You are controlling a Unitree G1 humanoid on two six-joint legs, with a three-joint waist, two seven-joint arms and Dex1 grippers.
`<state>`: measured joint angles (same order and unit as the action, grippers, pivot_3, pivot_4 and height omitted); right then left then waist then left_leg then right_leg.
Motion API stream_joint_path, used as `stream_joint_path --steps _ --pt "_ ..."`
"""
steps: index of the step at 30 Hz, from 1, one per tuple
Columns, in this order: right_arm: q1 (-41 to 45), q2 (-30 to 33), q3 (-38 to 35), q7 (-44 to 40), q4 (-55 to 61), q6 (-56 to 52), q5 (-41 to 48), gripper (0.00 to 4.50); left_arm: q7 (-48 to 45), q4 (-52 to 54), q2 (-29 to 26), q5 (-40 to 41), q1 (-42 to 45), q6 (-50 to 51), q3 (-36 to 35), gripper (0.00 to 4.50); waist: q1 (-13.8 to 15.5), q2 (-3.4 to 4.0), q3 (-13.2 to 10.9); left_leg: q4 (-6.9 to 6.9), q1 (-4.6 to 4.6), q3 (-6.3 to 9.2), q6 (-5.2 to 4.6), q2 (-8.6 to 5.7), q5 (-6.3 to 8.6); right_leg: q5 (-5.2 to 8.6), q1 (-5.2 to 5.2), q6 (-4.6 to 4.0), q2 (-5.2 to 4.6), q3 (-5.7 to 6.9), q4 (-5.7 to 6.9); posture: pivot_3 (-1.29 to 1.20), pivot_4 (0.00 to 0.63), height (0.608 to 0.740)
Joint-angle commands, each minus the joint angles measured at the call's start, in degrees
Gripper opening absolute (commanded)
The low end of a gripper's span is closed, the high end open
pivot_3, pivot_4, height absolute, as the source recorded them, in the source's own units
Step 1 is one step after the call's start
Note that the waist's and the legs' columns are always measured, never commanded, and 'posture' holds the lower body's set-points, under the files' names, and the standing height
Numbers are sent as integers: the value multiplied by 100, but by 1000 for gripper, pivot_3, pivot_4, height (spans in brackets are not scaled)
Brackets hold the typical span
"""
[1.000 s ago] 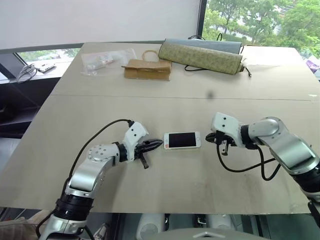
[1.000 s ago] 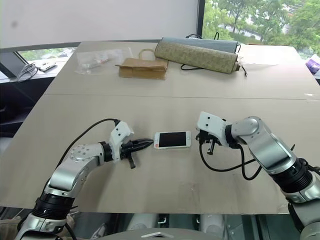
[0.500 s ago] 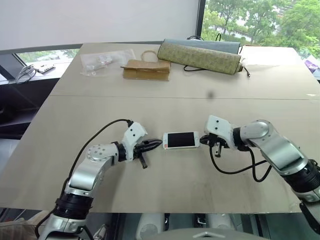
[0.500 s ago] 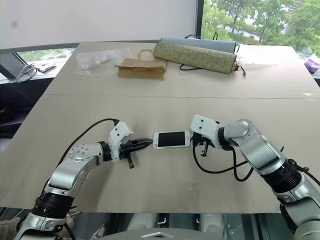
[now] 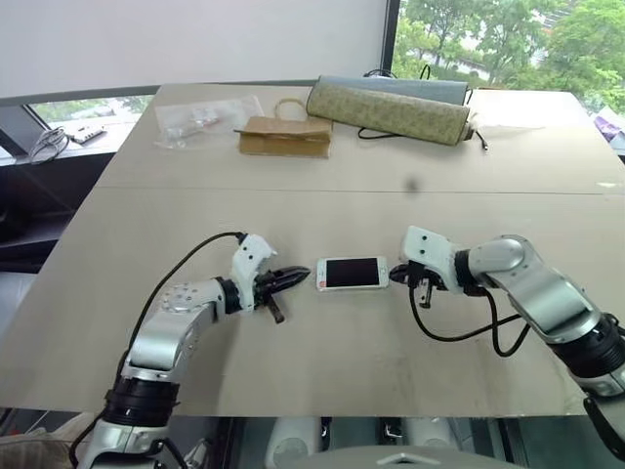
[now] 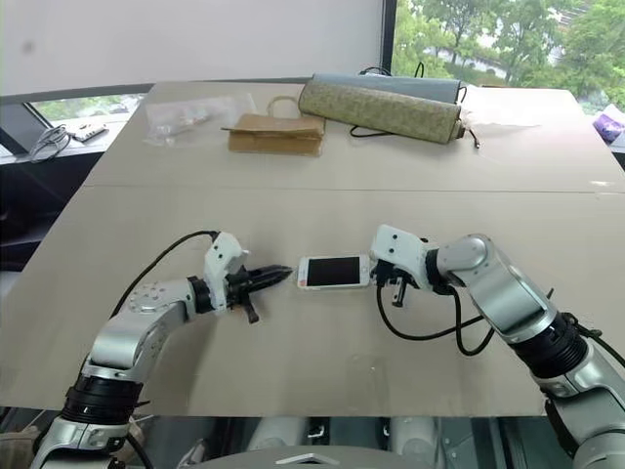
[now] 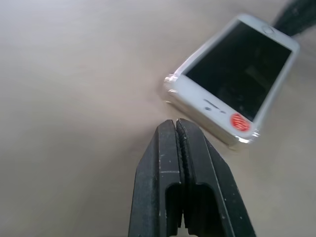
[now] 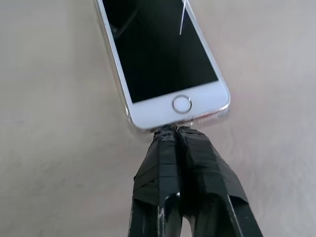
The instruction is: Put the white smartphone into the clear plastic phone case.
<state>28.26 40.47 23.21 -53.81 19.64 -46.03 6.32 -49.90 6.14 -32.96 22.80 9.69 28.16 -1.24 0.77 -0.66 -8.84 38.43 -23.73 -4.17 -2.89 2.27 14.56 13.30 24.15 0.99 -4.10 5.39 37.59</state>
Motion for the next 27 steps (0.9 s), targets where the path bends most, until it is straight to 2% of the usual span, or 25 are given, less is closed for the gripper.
stream_joint_path --steps 1,9,18,27 --pt "-146 99 -552 64 217 110 196 0 -192 196 -15 376 163 1 -261 41 9 -3 -2 0 -2 0 0 -1 0 0 0 0 -1 1 -3 0 150 740" --pt "-494 150 -1125 166 289 354 446 0 -712 294 -34 329 559 -15 396 41 3 -5 -3 0 0 -6 1 -4 0 0 -1 1 1 2 -6 0 150 740" --pt "-561 9 -932 395 406 511 319 0 -1172 -719 192 -386 1160 -845 1209 41 2 -6 -4 0 1 -10 0 -4 -1 0 0 1 8 6 -3 0 150 740" --pt "-380 -359 -866 448 291 447 472 0 -1269 -1198 343 -755 1266 -1096 1462 41 2 -6 -4 3 2 -11 0 -4 0 0 0 1 7 6 -1 0 150 740"
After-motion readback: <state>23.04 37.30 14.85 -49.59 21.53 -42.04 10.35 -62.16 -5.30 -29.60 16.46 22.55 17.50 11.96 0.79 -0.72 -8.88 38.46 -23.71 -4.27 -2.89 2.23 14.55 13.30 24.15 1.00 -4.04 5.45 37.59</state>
